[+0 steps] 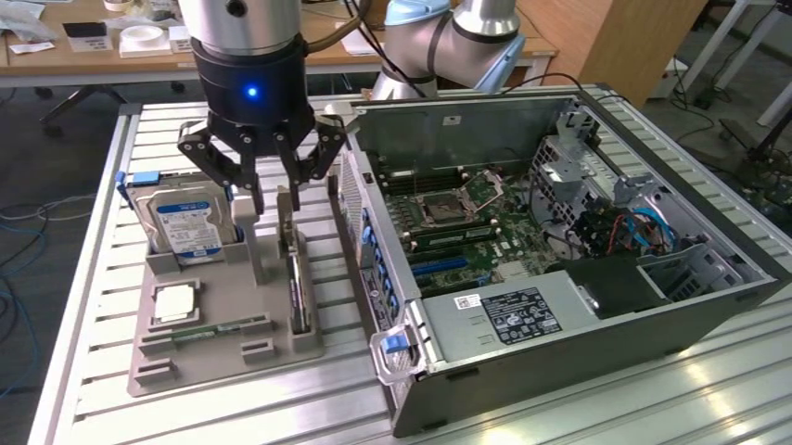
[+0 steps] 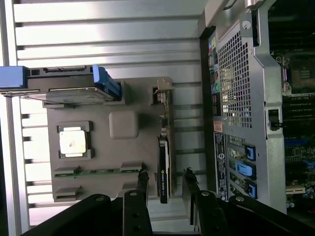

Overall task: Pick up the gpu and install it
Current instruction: 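Pick up the gpu and move the gpu toward the slot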

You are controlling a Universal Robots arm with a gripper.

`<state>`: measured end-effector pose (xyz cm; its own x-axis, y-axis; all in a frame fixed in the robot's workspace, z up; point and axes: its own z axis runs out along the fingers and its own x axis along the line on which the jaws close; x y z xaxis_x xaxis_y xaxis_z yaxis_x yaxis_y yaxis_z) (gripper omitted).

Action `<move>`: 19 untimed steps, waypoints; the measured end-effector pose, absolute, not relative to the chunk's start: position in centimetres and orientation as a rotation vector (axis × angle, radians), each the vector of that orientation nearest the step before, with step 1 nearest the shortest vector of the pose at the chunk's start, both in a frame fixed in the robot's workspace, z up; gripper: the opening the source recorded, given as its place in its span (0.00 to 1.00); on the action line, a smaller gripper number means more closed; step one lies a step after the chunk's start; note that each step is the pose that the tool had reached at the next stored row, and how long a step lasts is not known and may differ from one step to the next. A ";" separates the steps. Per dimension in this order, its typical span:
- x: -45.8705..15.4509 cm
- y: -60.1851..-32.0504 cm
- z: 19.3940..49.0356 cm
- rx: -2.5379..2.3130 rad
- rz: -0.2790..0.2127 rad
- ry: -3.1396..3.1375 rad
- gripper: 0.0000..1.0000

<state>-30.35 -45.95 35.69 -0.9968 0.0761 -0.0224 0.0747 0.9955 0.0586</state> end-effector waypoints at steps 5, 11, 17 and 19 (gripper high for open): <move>-30.3 -46.0 35.4 0.118 0.090 3.114 0.42; -30.3 -46.0 34.9 0.118 0.090 3.114 0.42; -30.3 -46.0 33.9 0.118 0.090 3.114 0.42; -30.3 -46.0 33.8 0.118 0.090 3.114 0.42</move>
<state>-30.35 -45.95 33.78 -0.9969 0.0761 -0.0223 0.0747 0.9955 0.0585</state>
